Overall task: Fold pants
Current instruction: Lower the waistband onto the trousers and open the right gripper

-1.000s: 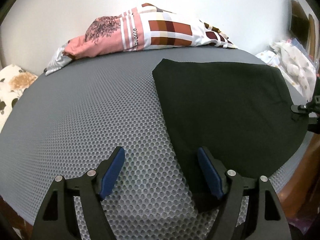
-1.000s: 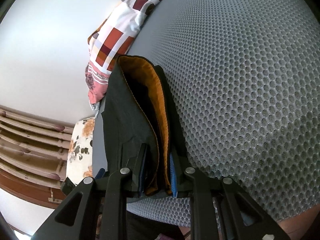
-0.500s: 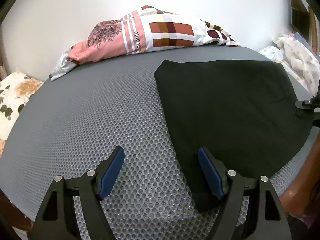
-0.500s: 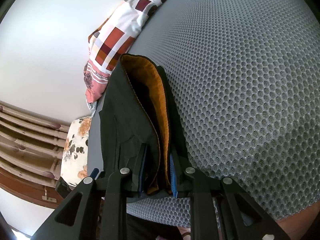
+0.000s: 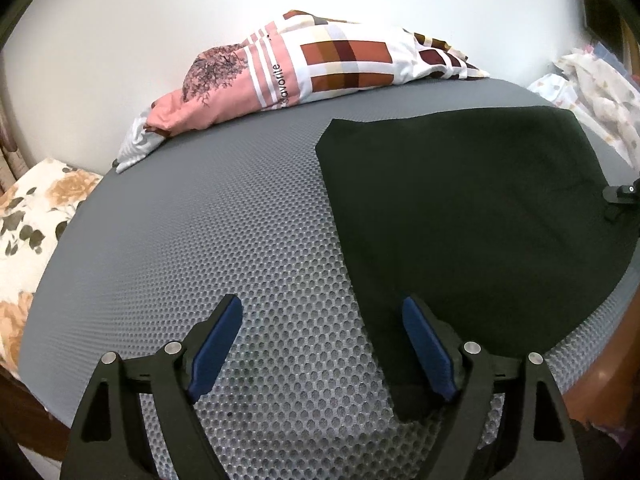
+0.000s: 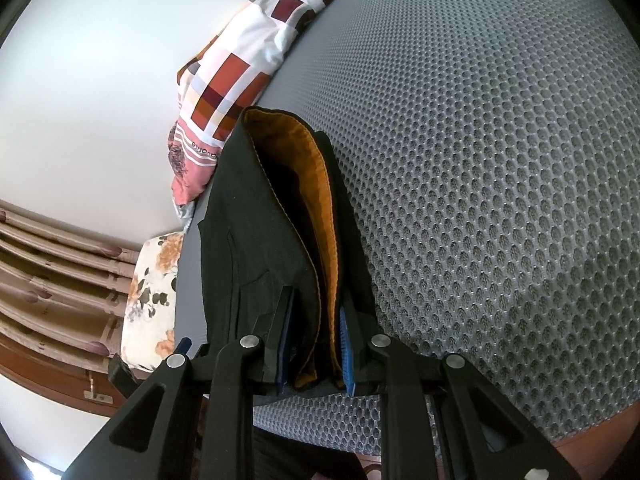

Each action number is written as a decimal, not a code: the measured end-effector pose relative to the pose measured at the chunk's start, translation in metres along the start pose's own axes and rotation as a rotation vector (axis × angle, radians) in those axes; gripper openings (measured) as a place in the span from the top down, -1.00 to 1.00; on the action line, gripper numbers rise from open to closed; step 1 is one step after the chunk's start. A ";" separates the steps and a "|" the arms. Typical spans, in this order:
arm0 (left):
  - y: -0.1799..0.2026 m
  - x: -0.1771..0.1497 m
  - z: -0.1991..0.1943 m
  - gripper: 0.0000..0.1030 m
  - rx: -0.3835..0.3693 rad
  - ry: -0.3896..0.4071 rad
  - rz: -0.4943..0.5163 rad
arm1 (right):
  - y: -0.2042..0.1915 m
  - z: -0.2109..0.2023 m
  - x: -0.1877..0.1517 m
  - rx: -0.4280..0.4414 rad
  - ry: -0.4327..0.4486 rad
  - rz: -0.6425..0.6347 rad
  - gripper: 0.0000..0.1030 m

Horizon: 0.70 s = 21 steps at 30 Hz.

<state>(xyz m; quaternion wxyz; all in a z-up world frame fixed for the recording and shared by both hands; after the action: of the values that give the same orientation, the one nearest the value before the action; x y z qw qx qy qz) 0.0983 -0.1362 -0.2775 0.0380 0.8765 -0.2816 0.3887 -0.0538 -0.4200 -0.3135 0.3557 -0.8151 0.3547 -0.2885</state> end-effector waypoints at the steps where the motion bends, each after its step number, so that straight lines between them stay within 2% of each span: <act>1: 0.000 0.000 0.000 -0.61 0.001 -0.001 0.000 | 0.000 0.000 0.000 0.000 0.000 -0.001 0.69; 9: 0.000 0.001 -0.003 -0.68 0.034 0.010 0.018 | 0.000 0.001 0.000 -0.004 -0.001 -0.005 0.69; 16: 0.008 0.005 -0.023 -0.68 0.071 0.019 0.092 | -0.001 0.004 0.002 -0.010 -0.008 -0.004 0.69; 21: 0.018 0.014 -0.038 -0.70 0.067 0.047 0.126 | -0.002 0.007 0.007 -0.014 -0.010 -0.005 0.69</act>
<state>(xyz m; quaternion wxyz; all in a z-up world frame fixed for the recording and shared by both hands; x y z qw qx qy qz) 0.0709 -0.1471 -0.2437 -0.0092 0.8485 -0.3220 0.4199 -0.0443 -0.4221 -0.3142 0.3509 -0.8201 0.3527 -0.2828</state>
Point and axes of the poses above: each gripper's, at about its wrist camera, not at the fingertips, and z roughly the way its jaws point, y to its right, x to its top, the point moved 9 cm from there along z, roughly the way its jaws point, and after that the axes turned 2 degrees about y, right-handed, at the moved point
